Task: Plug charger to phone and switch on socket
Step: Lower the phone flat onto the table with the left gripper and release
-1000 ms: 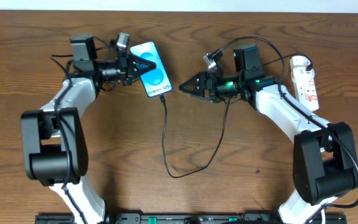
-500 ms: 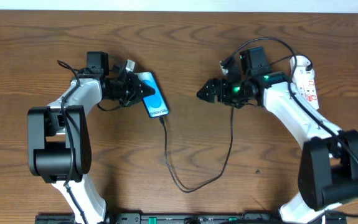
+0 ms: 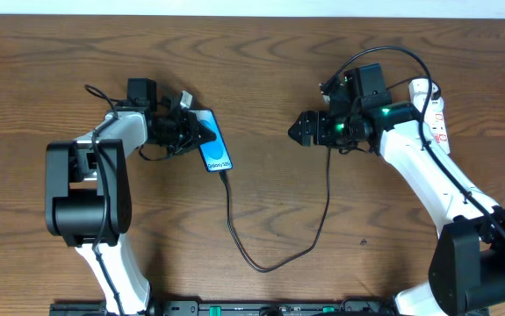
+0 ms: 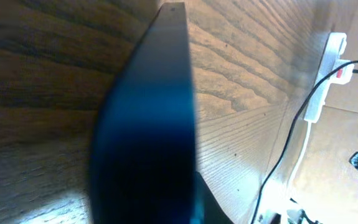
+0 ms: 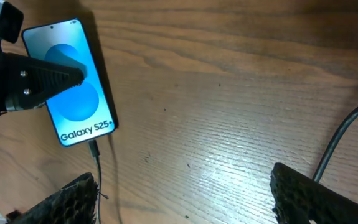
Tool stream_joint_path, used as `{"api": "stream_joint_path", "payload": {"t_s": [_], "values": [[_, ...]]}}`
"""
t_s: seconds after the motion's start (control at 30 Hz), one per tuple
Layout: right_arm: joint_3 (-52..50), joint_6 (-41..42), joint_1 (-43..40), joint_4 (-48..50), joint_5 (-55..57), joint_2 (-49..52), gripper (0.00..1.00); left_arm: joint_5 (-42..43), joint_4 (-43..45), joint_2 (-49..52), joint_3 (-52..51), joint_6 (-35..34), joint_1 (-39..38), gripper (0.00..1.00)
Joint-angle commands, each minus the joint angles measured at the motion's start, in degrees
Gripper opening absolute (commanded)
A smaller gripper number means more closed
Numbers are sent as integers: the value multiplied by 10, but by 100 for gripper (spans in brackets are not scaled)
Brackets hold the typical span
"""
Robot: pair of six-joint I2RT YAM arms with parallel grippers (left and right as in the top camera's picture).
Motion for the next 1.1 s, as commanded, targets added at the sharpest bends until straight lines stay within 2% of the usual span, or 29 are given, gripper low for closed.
{"api": "stream_joint_path", "payload": {"t_s": [0.0, 0.07, 0.2, 0.4, 0.47, 0.6, 0.8, 0.97, 1.07], "values": [[11, -9, 5, -4, 13, -6, 85, -29, -1, 23, 6, 23, -2, 7], [11, -9, 5, -6, 13, -6, 86, -29, -1, 23, 6, 23, -2, 9], [11, -9, 5, -8, 15, -6, 86, -50, -1, 23, 6, 23, -2, 26], [11, -9, 5, -23, 47, -6, 86, -108, -10, 23, 6, 21, -2, 36], [11, -11, 4, -24, 49, -6, 86, -141, -17, 23, 6, 21, -2, 45], [11, -11, 4, -26, 61, -6, 87, -229, -34, 23, 6, 21, -2, 56], [11, -12, 4, -37, 77, -6, 87, -343, -58, 23, 6, 21, -2, 60], [11, -15, 0, -38, 77, -6, 87, -391, -76, 19, 14, 21, -2, 60], [12, -15, -7, -40, 76, -9, 83, -420, -104, 3, 32, 21, -2, 60]]}}
